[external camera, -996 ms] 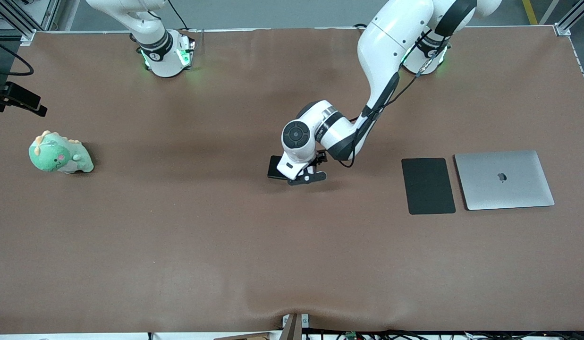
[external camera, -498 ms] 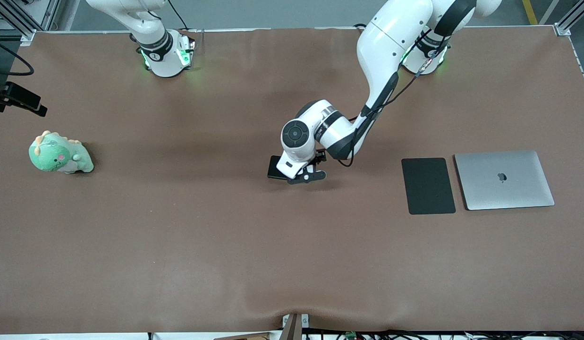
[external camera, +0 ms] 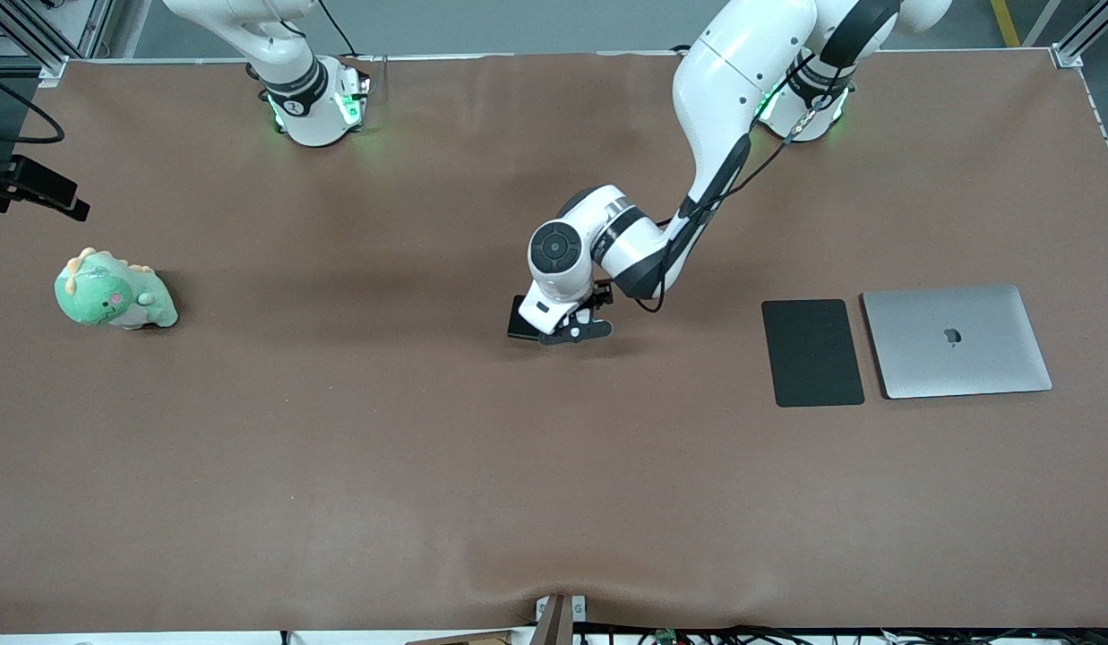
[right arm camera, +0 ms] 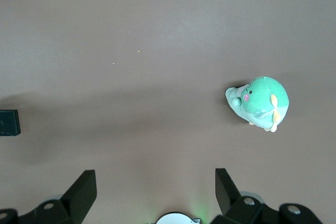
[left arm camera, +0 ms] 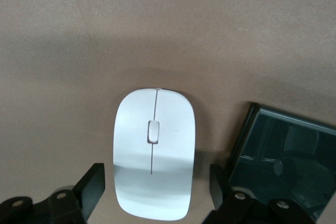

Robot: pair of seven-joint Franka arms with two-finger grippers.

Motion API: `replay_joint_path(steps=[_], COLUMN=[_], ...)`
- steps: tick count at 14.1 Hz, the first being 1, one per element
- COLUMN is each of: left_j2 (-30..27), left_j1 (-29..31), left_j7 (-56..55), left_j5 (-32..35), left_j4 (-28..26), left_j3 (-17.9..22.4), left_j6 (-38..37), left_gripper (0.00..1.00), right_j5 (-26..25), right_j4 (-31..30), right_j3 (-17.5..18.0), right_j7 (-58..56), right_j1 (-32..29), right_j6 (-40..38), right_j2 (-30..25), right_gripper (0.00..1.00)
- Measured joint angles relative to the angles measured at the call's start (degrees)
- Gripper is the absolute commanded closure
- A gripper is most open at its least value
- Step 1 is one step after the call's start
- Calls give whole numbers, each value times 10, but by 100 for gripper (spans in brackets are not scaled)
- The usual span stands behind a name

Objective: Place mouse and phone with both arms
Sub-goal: 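Lower the left gripper and close it on the white mouse, then carry the mouse with the left gripper over the grey mouse pad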

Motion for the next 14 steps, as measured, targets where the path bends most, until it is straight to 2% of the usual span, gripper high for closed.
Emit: replay_joint_path(steps=[2, 3, 4, 7, 8, 11, 14], left_j2=[0, 0, 0, 0, 0, -8, -69], left_j1=[0, 0, 0, 0, 0, 2, 31], left_j7=[0, 0, 0, 0, 0, 2, 40], left_j5=[0, 0, 0, 0, 0, 2, 10], left_j4=[-6, -9, -10, -11, -11, -7, 1], left_j3=[0, 0, 0, 0, 0, 2, 7], left_j6=[0, 0, 0, 1, 1, -8, -99], left_gripper=[17, 24, 36, 89, 100, 100, 100], right_j5=[0, 0, 0, 0, 0, 0, 0], right_j4=[0, 0, 0, 0, 0, 0, 0], right_j3=[0, 0, 0, 0, 0, 0, 0], right_j7=[0, 0, 0, 0, 0, 0, 0], right_j1=[0, 0, 0, 0, 0, 0, 0], right_j6=[0, 0, 0, 0, 0, 0, 0], right_j2=[0, 0, 0, 0, 0, 0, 0], right_gripper=[0, 0, 0, 0, 0, 0, 0])
